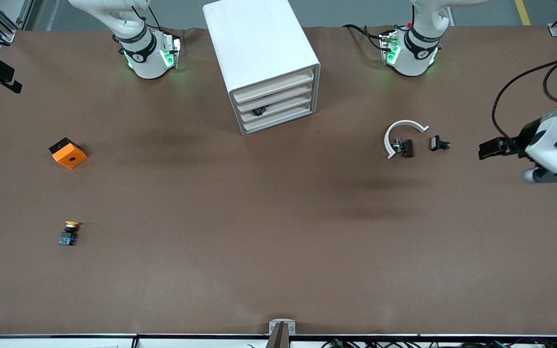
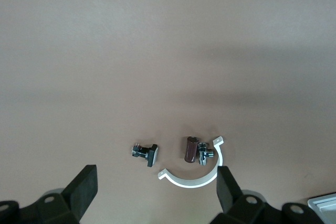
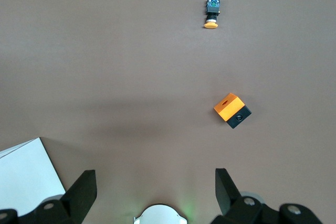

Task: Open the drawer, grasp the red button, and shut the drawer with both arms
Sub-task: 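Move the left gripper from rest toward the white drawer cabinet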

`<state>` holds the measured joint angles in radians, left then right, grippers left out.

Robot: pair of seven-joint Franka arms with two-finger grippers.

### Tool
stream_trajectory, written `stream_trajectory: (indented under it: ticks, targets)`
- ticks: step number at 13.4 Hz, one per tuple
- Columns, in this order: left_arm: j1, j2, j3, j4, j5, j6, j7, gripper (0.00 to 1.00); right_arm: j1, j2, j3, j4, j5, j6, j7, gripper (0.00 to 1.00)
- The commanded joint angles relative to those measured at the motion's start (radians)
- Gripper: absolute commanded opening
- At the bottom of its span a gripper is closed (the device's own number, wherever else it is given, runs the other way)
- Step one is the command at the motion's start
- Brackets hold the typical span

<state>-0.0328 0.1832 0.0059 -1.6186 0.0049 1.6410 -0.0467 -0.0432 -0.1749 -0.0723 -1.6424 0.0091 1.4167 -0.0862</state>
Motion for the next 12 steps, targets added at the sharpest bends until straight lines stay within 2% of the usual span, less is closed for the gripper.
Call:
stream_trajectory:
  ticks: [1,6,8,12]
  targets:
    - [-0.024,0.073,-0.004,0.023,0.0,0.034,-0.066,1.0,-0.007,-0.014,0.005,-0.004,0.005,-0.004,0.008,1.0]
    - [-0.131,0.182,-0.009,0.031,-0.005,0.095,-0.352,1.0,-0.007,-0.014,0.005,-0.004,0.005,-0.004,0.006,1.0]
    - [-0.179,0.226,-0.01,0.08,-0.011,0.094,-0.46,1.0,-0.007,-0.014,0.005,-0.004,0.005,-0.004,0.008,1.0]
    - [-0.254,0.288,-0.012,0.109,-0.146,0.091,-0.761,1.0,-0.007,-0.014,0.005,-0.004,0.005,-0.005,0.006,1.0]
